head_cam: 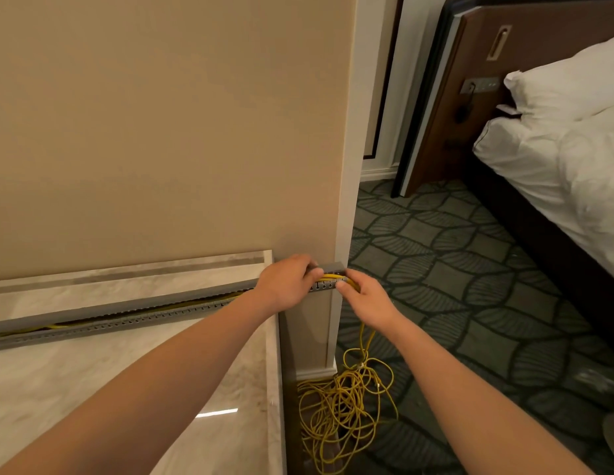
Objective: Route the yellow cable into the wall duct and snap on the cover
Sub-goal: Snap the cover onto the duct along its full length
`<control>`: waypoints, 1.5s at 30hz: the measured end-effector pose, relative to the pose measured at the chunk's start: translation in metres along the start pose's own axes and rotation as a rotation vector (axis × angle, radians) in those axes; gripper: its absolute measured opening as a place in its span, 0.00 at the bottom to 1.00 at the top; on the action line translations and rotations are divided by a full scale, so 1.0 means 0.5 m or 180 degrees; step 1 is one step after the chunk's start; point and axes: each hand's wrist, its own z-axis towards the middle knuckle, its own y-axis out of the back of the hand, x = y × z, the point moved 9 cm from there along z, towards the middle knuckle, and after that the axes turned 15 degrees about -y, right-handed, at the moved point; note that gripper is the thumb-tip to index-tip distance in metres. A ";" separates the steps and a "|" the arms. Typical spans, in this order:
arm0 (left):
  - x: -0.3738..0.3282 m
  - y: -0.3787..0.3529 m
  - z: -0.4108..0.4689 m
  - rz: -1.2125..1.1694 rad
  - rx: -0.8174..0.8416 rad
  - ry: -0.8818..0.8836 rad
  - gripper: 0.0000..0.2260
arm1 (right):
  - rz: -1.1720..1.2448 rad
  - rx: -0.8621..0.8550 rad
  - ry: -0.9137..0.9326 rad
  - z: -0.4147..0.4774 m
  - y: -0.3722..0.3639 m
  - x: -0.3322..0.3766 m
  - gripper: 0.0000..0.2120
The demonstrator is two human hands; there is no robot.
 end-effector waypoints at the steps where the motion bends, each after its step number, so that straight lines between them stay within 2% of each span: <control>1: -0.002 0.004 0.000 0.0030 -0.0018 -0.0021 0.13 | 0.0006 0.0017 0.0005 -0.002 -0.001 0.001 0.09; 8: -0.014 0.014 -0.002 0.0211 0.0010 -0.0155 0.16 | -0.0070 -0.0010 -0.0078 -0.005 0.000 -0.002 0.11; 15: -0.019 0.014 -0.003 0.0185 0.0022 -0.0263 0.15 | -0.0316 -0.0263 -0.0133 0.007 0.011 0.004 0.11; 24: -0.026 0.019 -0.011 0.0208 -0.0167 -0.0533 0.14 | -0.0329 -0.0193 -0.0342 0.013 0.015 0.007 0.11; 31: -0.035 0.017 -0.024 0.0366 -0.0520 -0.0493 0.14 | -0.0061 -0.0192 -0.0605 0.018 0.021 0.001 0.14; 36: -0.050 0.002 -0.042 0.0988 -0.0811 -0.0439 0.14 | 0.0318 0.0042 -0.0702 0.009 0.014 -0.005 0.10; 39: -0.053 -0.010 -0.049 0.1214 -0.0843 -0.0436 0.15 | 0.0529 0.0157 -0.0680 0.003 0.013 -0.007 0.11; 45: -0.045 -0.005 -0.039 0.1084 -0.0693 -0.0520 0.15 | 0.0823 0.0353 -0.0712 0.001 0.015 -0.007 0.13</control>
